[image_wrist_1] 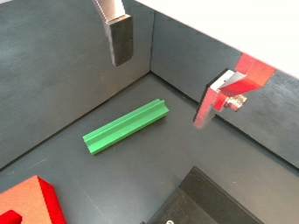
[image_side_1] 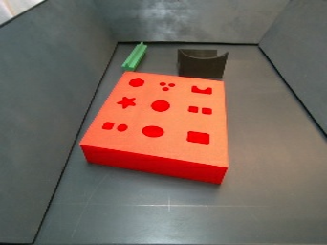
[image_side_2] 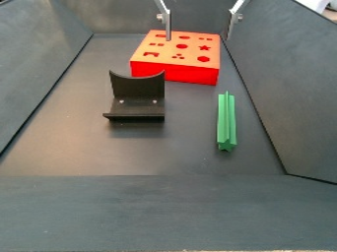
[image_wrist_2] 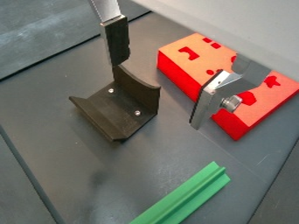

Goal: Pick up the star object. Move up. Place the star object on the fixture. Regrasp the star object. Move to above the board. Insert the star object.
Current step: Pick up the star object.

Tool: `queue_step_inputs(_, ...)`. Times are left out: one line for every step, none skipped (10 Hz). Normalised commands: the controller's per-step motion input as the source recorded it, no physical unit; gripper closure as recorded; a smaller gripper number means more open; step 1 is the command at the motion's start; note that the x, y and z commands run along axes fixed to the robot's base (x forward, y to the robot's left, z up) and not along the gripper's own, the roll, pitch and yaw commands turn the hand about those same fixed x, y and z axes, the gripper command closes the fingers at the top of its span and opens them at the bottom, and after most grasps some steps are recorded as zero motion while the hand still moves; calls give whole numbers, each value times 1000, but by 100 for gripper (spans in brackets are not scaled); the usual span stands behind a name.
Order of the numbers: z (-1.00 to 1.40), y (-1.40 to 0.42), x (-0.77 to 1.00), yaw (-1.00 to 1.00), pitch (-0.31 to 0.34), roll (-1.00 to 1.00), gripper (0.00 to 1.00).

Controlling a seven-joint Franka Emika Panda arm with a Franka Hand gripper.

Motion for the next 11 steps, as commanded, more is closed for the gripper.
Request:
queue_step_inputs(0,77,0,0,0,-79,0)
queue_step_inputs(-169,811,-80,0,-187,-350,0)
queue_step_inputs(-597,626,-563,-106,-189,-80,0)
queue_step_inputs(-731,314,-734,-360,-107,0,0)
queue_step_inputs(-757,189,-691,-331,-74,39,0)
queue_step_inputs(-826,243,-423,-169,-129,110,0)
queue_step_inputs(-780,211,-186,-174,-149,143,0)
queue_step_inputs(-789,289,0,-129,-139,146,0)
queue_step_inputs(-800,340,0,-126,-137,134,0)
queue_step_inputs(-826,243,0,-163,-100,164,0)
queue_step_inputs(-843,240,51,-186,-46,166,0)
